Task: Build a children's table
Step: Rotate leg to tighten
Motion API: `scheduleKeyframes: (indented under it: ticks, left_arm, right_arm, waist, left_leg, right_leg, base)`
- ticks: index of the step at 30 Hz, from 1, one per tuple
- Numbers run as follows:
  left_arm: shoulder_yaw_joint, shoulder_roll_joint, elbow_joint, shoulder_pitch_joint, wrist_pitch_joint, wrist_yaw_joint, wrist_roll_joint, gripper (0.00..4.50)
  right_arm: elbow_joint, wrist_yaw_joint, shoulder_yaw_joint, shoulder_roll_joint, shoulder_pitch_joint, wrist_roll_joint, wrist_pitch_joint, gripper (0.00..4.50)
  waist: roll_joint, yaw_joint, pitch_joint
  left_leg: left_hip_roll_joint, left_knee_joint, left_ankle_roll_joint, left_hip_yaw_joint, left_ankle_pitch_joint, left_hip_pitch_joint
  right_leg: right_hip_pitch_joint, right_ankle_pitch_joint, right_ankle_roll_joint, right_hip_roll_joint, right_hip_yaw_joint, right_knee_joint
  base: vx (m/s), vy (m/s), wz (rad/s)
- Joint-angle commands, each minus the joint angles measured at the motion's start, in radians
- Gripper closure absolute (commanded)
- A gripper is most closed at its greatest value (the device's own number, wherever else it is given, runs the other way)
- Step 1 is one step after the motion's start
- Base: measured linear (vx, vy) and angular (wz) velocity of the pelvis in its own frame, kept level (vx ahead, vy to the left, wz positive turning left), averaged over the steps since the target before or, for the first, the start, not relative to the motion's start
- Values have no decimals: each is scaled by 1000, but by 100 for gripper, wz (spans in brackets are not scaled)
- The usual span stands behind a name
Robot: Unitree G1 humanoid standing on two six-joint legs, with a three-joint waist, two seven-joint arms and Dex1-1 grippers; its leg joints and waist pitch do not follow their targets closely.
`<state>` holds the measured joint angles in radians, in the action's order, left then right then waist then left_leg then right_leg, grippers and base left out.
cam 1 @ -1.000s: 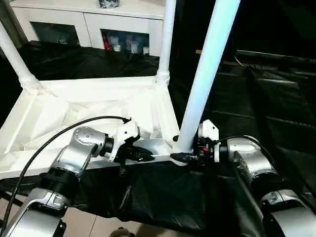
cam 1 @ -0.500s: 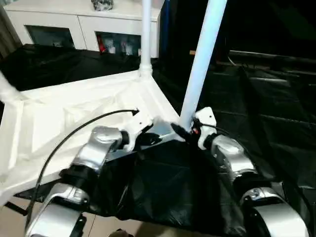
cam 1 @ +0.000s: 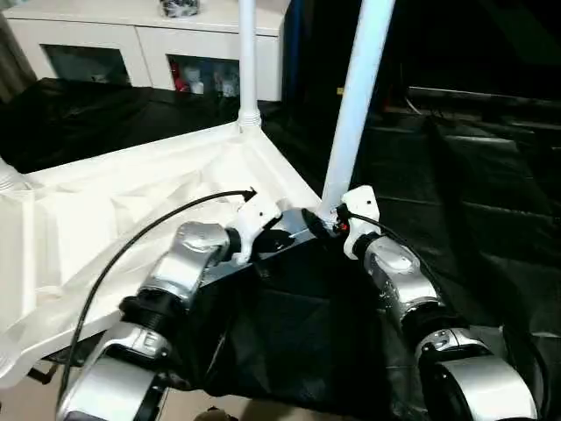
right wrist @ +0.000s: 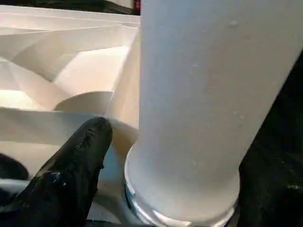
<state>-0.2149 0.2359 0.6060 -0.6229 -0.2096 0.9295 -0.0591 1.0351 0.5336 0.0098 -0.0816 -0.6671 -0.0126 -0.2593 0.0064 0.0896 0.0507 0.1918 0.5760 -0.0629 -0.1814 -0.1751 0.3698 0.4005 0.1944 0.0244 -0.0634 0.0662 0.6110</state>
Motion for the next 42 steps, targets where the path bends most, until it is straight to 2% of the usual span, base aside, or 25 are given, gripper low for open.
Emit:
scheduleKeyframes:
  ticks: [1,2,4,7,11,14,18,21,24,25,26,28,29,32,33,35,36,38,41,42]
  left_arm:
    - [-14,-1,-50,2,48,80,53,450]
    - [-14,-1,-50,2,48,80,53,450]
    - [-24,47,-49,5,72,136,47,450]
    - [-22,69,-42,5,80,170,53,450]
    - [-19,108,-60,12,67,254,76,450]
    - [-31,137,-85,25,54,332,100,450]
    - [-43,157,-111,38,36,381,112,450]
    - [-50,167,-118,43,28,408,119,450]
    - [-51,172,-124,46,24,420,121,450]
    - [-51,174,-127,48,22,422,122,450]
    - [-51,174,-130,49,21,420,121,450]
    - [-49,172,-133,50,22,408,116,450]
    - [-44,159,-113,42,32,352,94,450]
    - [-38,145,-89,32,39,295,72,450]
    - [-28,122,-63,19,40,228,59,450]
    - [-20,101,-46,8,38,169,49,450]
    - [-16,89,-39,3,35,140,45,450]
    - [-8,59,-29,-8,20,68,33,450]
    - [10,2,-9,-32,-9,-63,15,450]
    - [11,-1,-8,-33,-10,-69,15,450]
  right_arm:
    - [3,155,78,11,19,25,-15,58]
    - [3,155,78,11,19,25,-15,58]
    - [-37,322,112,-38,39,16,-36,58]
    - [-60,410,132,-63,52,13,-42,58]
    - [-113,590,150,-102,78,-23,-10,58]
    - [-153,708,170,-132,101,-43,22,58]
    - [-188,765,180,-144,120,-63,34,92]
    - [-201,802,182,-149,128,-71,64,128]
    - [-214,817,182,-150,133,-74,89,142]
    - [-223,819,183,-152,136,-77,100,165]
    - [-229,819,183,-151,138,-79,113,165]
    - [-234,812,179,-148,140,-84,136,172]
    - [-226,775,165,-134,137,-88,157,172]
    - [-212,729,153,-120,131,-86,162,180]
    - [-179,626,137,-96,118,-67,157,180]
    - [-151,524,127,-74,108,-46,149,180]
    - [-136,465,123,-62,104,-34,144,181]
    - [-101,311,104,-30,90,-13,139,182]
    - [-47,88,63,24,65,-7,143,182]
    - [-44,77,60,27,64,-7,143,182]
  waist:
    - [-5,5,-63]
    - [-4,5,-63]
    - [-5,8,-62]
    - [-3,11,-62]
    - [-4,18,-60]
    - [-5,26,-61]
    - [-3,30,-61]
    - [-3,35,-61]
    - [-2,38,-61]
    - [-1,39,-62]
    - [-3,39,-62]
    - [-3,40,-63]
    - [-2,41,-64]
    - [-3,43,-61]
    - [-2,43,-60]
    - [-3,40,-53]
    - [-4,39,-54]
    - [-4,33,-53]
    - [-5,21,-53]
    - [-5,17,-56]
  left_leg:
    - [43,-60,72,13,-165,-5]
    - [44,-59,74,13,-164,-6]
    - [44,-58,80,11,-166,-7]
    - [49,-59,81,11,-173,-9]
    - [51,-60,76,11,-198,-11]
    - [53,-59,80,11,-189,-11]
    - [53,-60,79,11,-183,-13]
    - [53,-61,73,11,-191,-15]
    - [52,-62,64,12,-194,-14]
    - [52,-62,63,13,-193,-15]
    - [52,-62,62,12,-189,-14]
    - [52,-61,62,13,-178,-13]
    - [52,-60,62,13,-174,-14]
    - [51,-61,55,12,-189,-15]
    - [51,-61,52,12,-195,-15]
    - [49,-69,17,15,-248,-23]
    - [47,-69,5,17,-264,-25]
    - [49,-74,-11,20,-263,-23]
    - [45,-75,-15,20,-276,-23]
    - [44,-73,-15,20,-280,-24]
  right_leg:
    - [-55,121,227,-89,-50,-68]
    - [-53,115,231,-88,-50,-67]
    - [-55,106,238,-85,-48,-66]
    - [-53,107,242,-85,-47,-64]
    - [-51,149,243,-86,-48,-67]
    - [-51,139,247,-87,-49,-65]
    - [-48,125,258,-87,-48,-63]
    - [-48,143,252,-86,-49,-66]
    - [-48,157,246,-87,-49,-67]
    - [-48,155,245,-87,-49,-66]
    - [-49,153,243,-87,-49,-66]
    - [-50,141,243,-87,-49,-64]
    - [-50,132,244,-87,-49,-63]
    - [-48,162,237,-88,-49,-68]
    - [-47,175,234,-88,-50,-70]
    - [-42,299,206,-94,-51,-84]
    - [-42,351,188,-95,-52,-89]
    - [-40,357,176,-95,-53,-88]
    - [-39,356,173,-92,-52,-90]
    - [-40,351,174,-92,-52,-91]
  base:
    - [0,0,0]
    - [0,0,0]
    - [0,0,0]
    - [0,0,0]
    - [0,0,0]
    - [0,0,0]
    - [0,0,0]
    - [0,0,0]
    - [0,0,0]
    - [0,0,0]
    - [0,0,0]
    - [0,0,0]
    - [0,0,0]
    - [0,0,0]
    - [0,0,0]
    - [0,0,0]
    - [0,0,0]
    - [0,0,0]
    - [0,0,0]
    - [0,0,0]
